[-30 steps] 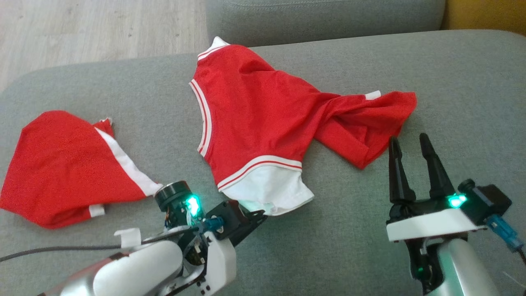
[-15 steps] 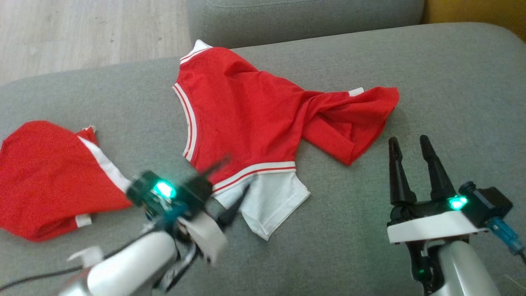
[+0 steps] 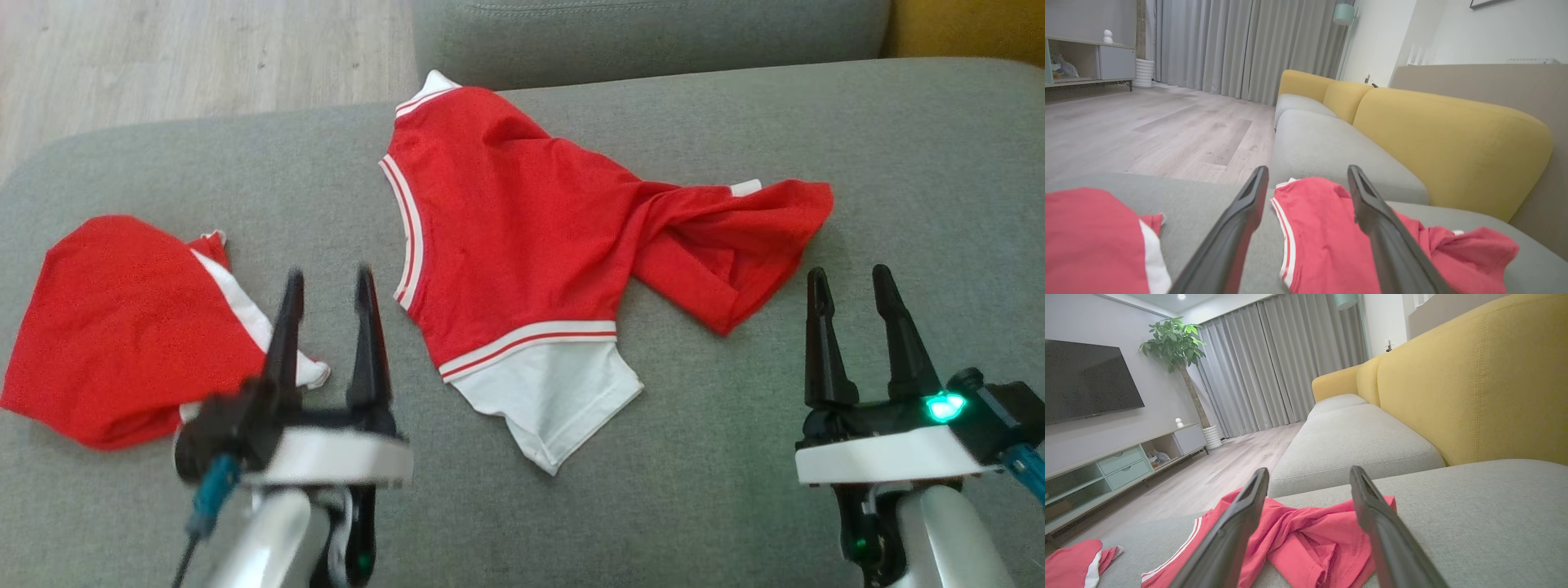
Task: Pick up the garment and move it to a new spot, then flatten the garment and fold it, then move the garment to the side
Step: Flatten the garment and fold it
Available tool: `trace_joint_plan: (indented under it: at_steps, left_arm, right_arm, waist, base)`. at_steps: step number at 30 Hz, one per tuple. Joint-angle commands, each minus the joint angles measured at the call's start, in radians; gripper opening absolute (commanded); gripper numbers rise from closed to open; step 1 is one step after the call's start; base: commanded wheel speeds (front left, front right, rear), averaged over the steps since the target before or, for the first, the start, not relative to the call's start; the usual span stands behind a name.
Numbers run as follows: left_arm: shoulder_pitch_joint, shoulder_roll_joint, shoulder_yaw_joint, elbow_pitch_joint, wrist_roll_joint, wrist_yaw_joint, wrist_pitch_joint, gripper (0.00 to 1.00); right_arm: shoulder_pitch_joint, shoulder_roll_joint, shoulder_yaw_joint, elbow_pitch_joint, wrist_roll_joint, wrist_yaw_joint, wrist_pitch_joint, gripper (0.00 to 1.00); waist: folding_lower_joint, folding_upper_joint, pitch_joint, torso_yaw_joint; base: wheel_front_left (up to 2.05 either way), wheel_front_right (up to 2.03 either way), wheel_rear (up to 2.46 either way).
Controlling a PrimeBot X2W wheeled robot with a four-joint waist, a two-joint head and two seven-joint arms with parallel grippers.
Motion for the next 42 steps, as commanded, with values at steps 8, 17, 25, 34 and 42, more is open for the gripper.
trace_joint_plan:
  at_steps: [8,17,25,34,42]
  left_arm:
    - [0.034,-0.123,0.198,0.058,0.185,-0.204,-0.009,1.00]
    - [-0.058,-0.094,-0.041,0.255,0.359,-0.390,0.063,1.00]
    - [-0.130,-0.027,-0.273,0.310,0.308,-0.418,0.239,1.00]
    - [-0.194,0.030,-0.332,0.389,0.299,-0.418,0.360,0.22]
    - [-0.248,0.039,-0.275,0.312,0.249,-0.411,0.257,0.00]
  right_arm:
    - [-0.009,-0.005,0.023,-0.037,-0.027,-0.001,-0.011,1.00]
    - [-0.023,-0.005,0.022,-0.025,-0.021,-0.001,-0.011,1.00]
    - [-0.043,-0.005,0.022,-0.011,-0.011,-0.001,-0.011,1.00]
    - [-0.062,-0.005,0.025,-0.006,0.001,-0.001,-0.011,1.00]
    - [-0.059,-0.005,0.020,0.005,0.011,-0.001,-0.011,1.00]
  waist:
    - [0.0000,0.0000,0.015,0.004]
    - [0.0000,0.0000,0.046,-0.020]
    - [0.0000,0.0000,0.089,-0.055]
    - [0.0000,0.0000,0.113,-0.092]
    - [0.0000,0.0000,0.073,-0.107]
  base:
    - [0.00,0.00,0.00]
    - [0.00,0.00,0.00]
    - [0.00,0.00,0.00]
    - [0.00,0.00,0.00]
    - [0.00,0.00,0.00]
